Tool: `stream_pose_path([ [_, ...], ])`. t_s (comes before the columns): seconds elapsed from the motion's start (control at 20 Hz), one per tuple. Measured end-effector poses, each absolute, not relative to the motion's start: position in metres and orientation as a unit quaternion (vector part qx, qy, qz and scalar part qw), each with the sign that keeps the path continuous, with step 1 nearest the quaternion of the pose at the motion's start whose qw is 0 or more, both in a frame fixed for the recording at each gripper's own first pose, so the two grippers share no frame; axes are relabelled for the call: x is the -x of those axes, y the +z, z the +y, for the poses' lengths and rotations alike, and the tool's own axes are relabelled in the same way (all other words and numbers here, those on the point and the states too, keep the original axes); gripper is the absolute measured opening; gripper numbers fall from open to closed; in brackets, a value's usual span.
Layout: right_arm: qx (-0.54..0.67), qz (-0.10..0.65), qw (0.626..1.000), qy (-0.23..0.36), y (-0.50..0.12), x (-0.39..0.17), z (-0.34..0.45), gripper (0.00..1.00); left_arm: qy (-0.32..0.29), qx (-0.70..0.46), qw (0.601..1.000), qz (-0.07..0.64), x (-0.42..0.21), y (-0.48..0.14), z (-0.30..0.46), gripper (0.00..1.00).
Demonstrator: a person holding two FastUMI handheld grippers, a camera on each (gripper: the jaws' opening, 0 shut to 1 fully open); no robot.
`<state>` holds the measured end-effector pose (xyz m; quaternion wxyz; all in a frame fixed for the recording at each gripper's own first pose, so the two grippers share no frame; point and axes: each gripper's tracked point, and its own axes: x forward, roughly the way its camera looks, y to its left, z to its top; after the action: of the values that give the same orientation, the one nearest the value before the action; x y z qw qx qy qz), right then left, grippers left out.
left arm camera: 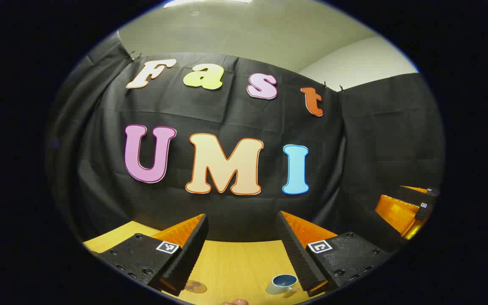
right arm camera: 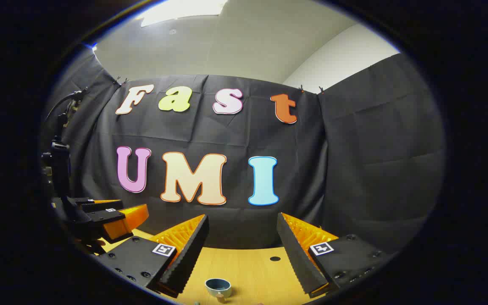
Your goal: Put the toothbrush and toothpaste on the desktop into the cup, then pick up the cup and place it on the coaster on the desktop.
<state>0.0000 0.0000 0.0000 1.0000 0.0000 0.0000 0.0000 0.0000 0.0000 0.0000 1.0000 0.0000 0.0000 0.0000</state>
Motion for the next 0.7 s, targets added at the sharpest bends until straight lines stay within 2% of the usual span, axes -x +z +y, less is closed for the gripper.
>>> stream_pose_path([
  [0.2,-0.022,-0.009,1.0,0.012,0.005,0.005,0.003,0.96,-0.006,-0.005,1.0,-0.008,0.001,0.001,-0.001,0.94],
  [0.4,-0.015,-0.015,1.0,-0.002,0.002,0.007,-0.016,1.0,0.016,-0.018,0.999,-0.028,0.007,0.009,0.014,0.93],
  [0.7,-0.028,0.017,0.999,-0.012,-0.028,0.004,-0.033,0.99,0.039,-0.033,0.999,-0.015,0.03,-0.003,0.038,0.94],
])
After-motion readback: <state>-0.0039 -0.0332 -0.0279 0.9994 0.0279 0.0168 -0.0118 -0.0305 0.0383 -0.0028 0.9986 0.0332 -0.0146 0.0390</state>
